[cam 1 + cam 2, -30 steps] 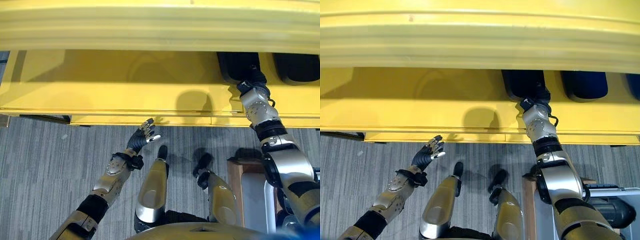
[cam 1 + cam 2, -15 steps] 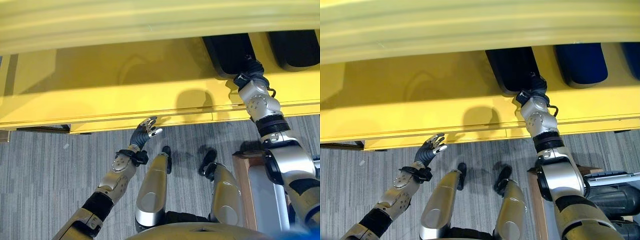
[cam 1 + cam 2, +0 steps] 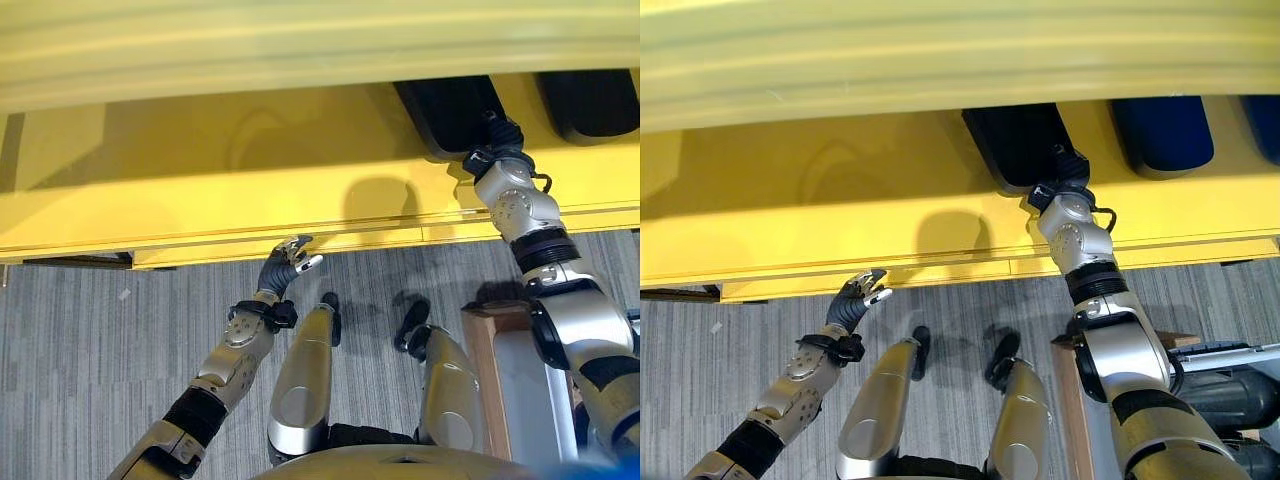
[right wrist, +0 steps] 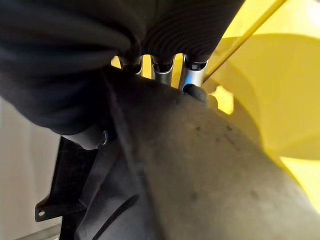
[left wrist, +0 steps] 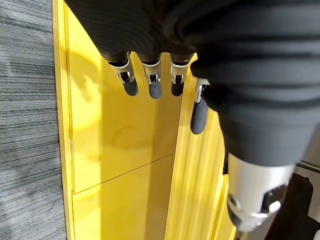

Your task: Move parts from the plastic box to the shelf.

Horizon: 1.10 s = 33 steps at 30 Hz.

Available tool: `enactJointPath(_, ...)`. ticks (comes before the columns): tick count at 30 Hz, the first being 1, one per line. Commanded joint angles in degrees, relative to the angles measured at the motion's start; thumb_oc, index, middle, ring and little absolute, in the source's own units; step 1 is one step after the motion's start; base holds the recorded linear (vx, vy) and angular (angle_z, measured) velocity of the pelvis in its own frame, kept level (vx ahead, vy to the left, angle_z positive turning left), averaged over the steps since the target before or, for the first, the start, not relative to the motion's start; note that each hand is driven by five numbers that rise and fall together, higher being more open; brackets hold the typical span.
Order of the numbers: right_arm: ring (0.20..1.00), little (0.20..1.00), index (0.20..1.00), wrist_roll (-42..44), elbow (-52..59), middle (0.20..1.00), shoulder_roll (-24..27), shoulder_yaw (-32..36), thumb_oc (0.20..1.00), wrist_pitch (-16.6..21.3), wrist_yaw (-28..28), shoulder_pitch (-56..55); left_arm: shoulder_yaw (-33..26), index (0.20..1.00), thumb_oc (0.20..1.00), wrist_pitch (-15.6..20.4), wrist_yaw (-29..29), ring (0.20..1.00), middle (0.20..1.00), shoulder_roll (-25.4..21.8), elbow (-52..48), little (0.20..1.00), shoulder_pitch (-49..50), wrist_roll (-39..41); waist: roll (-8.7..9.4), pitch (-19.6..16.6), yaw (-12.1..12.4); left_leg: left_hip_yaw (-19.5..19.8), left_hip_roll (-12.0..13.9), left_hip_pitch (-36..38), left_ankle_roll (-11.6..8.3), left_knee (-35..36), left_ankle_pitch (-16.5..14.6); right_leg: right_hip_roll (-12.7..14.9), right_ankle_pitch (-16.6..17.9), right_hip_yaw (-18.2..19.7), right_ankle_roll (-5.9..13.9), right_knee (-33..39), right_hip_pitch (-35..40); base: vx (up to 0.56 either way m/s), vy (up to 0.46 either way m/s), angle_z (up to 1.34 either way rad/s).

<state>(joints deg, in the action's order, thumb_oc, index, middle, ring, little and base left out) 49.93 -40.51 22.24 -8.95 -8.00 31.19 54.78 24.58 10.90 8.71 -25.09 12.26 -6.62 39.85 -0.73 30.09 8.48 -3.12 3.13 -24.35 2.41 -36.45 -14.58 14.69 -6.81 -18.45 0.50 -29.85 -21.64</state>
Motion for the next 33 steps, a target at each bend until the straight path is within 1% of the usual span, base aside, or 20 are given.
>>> enactJointPath(1,0.200,0.200,0.200,11.27,-4.41,0.200,-6.42,-0.96,0.200,-1.30,-0.24,-3.52,0.77,1.000,1.000,2.82,0.68,1.000,1.000,1.20,-7.14,1.000,1.56,-0.93,-3.31,-0.29,2.92,-7.77,2.10,1.24,2.97,5.80,1.41,-0.29,-6.18,-0.41,0.77,-10.19,-1.33,0.00,0.000,0.00)
enactJointPath(5,0.200,0.200,0.200,11.21,-3.19,0.200,-7.32,-1.09,0.200,-1.95,-0.50,-3.97,1.49,1.000,1.000,3.14,0.76,1.000,1.000,1.65,-6.94,1.000,1.87,-0.79,-3.52,-0.29,2.87,-7.83,2.11,1.43,3.09,6.09,1.47,-0.24,-6.22,-0.23,0.78,-10.36,-1.48,0.01,0.016,0.00)
enactJointPath(8,0.200,0.200,0.200,8.28,-2.47,0.200,-7.61,-1.73,0.200,-2.14,-1.44,-4.31,1.67,1.000,1.000,2.90,1.01,1.000,1.000,1.70,-7.01,1.000,1.81,-0.87,-3.54,-0.29,2.88,-7.80,1.98,1.57,3.14,6.34,1.55,-0.28,-6.34,-0.23,0.73,-10.32,-1.26,0.00,0.000,0.00)
enactJointPath(10,0.200,0.200,0.200,7.36,-1.47,0.200,-7.87,-2.34,0.200,-2.73,-1.18,-4.57,1.71,1.000,1.000,2.53,1.20,1.000,1.000,1.77,-7.23,1.000,1.78,-0.87,-3.55,-0.29,2.88,-7.70,1.91,1.55,3.17,6.33,1.54,-0.22,-6.40,-0.23,0.71,-10.52,-1.28,0.00,0.000,0.00)
enactJointPath(11,0.200,0.200,0.200,7.10,-0.81,0.200,-7.91,-2.85,0.200,-3.80,-1.15,-4.96,1.69,1.000,1.000,2.04,1.53,1.000,1.000,1.86,-7.43,1.000,1.94,-1.28,-3.57,-0.29,2.89,-7.61,1.76,1.66,3.21,6.39,1.48,-0.17,-6.49,-0.21,0.65,-10.56,-1.18,0.00,0.000,0.00)
enactJointPath(13,0.200,0.200,0.200,6.60,-0.49,0.200,-8.06,-3.27,0.200,-4.21,-1.58,-5.40,1.61,1.000,1.000,1.98,1.63,1.000,1.000,2.01,-7.34,1.000,2.10,-1.47,-3.57,-0.29,2.87,-7.58,1.70,1.75,3.23,6.44,1.47,-0.20,-6.55,-0.16,0.60,-10.56,-1.08,0.00,0.000,0.00)
enactJointPath(15,0.200,0.200,0.200,4.75,-0.05,0.200,-8.29,-4.07,0.200,-4.47,-2.48,-6.23,1.52,1.000,1.000,2.01,1.61,1.000,1.000,2.07,-7.05,1.000,2.28,-1.31,-3.62,-0.29,2.78,-7.68,1.68,1.84,3.25,6.49,1.43,-0.09,-6.54,-0.10,0.65,-10.56,-1.06,0.00,0.000,0.00)
enactJointPath(16,0.200,0.200,0.200,1.71,0.55,0.200,-8.17,-4.84,0.200,-4.63,-2.61,-6.86,1.44,1.000,1.000,1.98,1.34,1.000,1.000,2.11,-7.08,1.000,2.40,-1.16,-3.54,-0.29,2.70,-7.77,1.75,1.89,3.26,6.56,1.44,0.01,-6.38,-0.15,0.74,-10.34,-0.96,0.00,0.000,0.00)
enactJointPath(18,0.200,0.200,0.200,1.24,0.99,0.200,-8.07,-5.21,0.200,-4.89,-2.49,-7.26,1.38,1.000,1.000,1.88,1.21,1.000,1.000,2.00,-7.19,1.000,2.56,-1.29,-3.50,-0.29,2.64,-7.84,1.82,1.96,3.24,6.66,1.50,0.06,-6.27,-0.20,0.80,-10.22,-0.89,0.00,0.000,0.00)
enactJointPath(21,0.200,0.200,0.200,2.05,1.93,0.200,-8.46,-6.10,0.200,-5.08,-2.79,-8.52,1.31,1.000,1.000,2.09,0.99,1.000,1.000,2.12,-7.08,1.000,2.92,-1.60,-3.40,-0.29,2.39,-8.19,2.04,2.05,3.18,6.87,1.58,-0.01,-6.03,-0.17,0.88,-9.85,-0.92,0.00,0.000,0.00)
enactJointPath(23,0.200,0.200,0.200,4.82,2.36,0.200,-9.14,-6.47,0.200,-4.30,-1.20,-9.19,1.57,1.000,1.000,2.39,1.03,1.000,1.000,2.34,-6.98,1.000,2.90,-1.77,-3.30,-0.29,2.21,-8.40,2.18,2.21,3.15,6.95,1.56,-0.04,-5.92,-0.10,0.92,-9.65,-0.86,0.00,0.000,0.00)
enactJointPath(25,0.200,0.200,0.200,6.57,1.71,0.200,-9.69,-6.24,0.200,-3.06,-1.04,-9.68,1.84,1.000,1.000,2.39,1.42,1.000,1.000,2.44,-7.10,1.000,2.82,-1.84,-3.34,-0.29,2.17,-8.45,2.20,2.36,3.18,6.89,1.46,-0.01,-5.91,-0.05,0.94,-9.53,-0.70,0.00,0.000,0.00)
enactJointPath(30,0.200,0.200,0.200,10.11,1.11,0.200,-11.35,-5.53,0.200,-2.06,-0.13,-10.63,2.39,1.000,1.000,2.85,2.20,1.000,1.000,3.05,-6.19,1.000,2.27,-1.98,-3.46,-0.29,2.01,-8.36,2.11,2.49,3.21,6.89,1.41,0.03,-5.78,0.12,1.03,-9.35,-0.52,0.00,0.000,0.00)
enactJointPath(33,0.200,0.200,0.200,11.33,1.43,0.200,-11.86,-5.37,0.200,-0.67,0.01,-11.32,2.60,1.000,1.000,2.95,2.51,1.000,1.000,3.33,-5.85,1.000,2.06,-1.84,-3.47,-0.29,1.88,-8.46,2.13,2.55,3.28,7.02,1.47,0.14,-5.68,0.12,1.10,-9.21,-0.51,0.00,0.000,0.00)
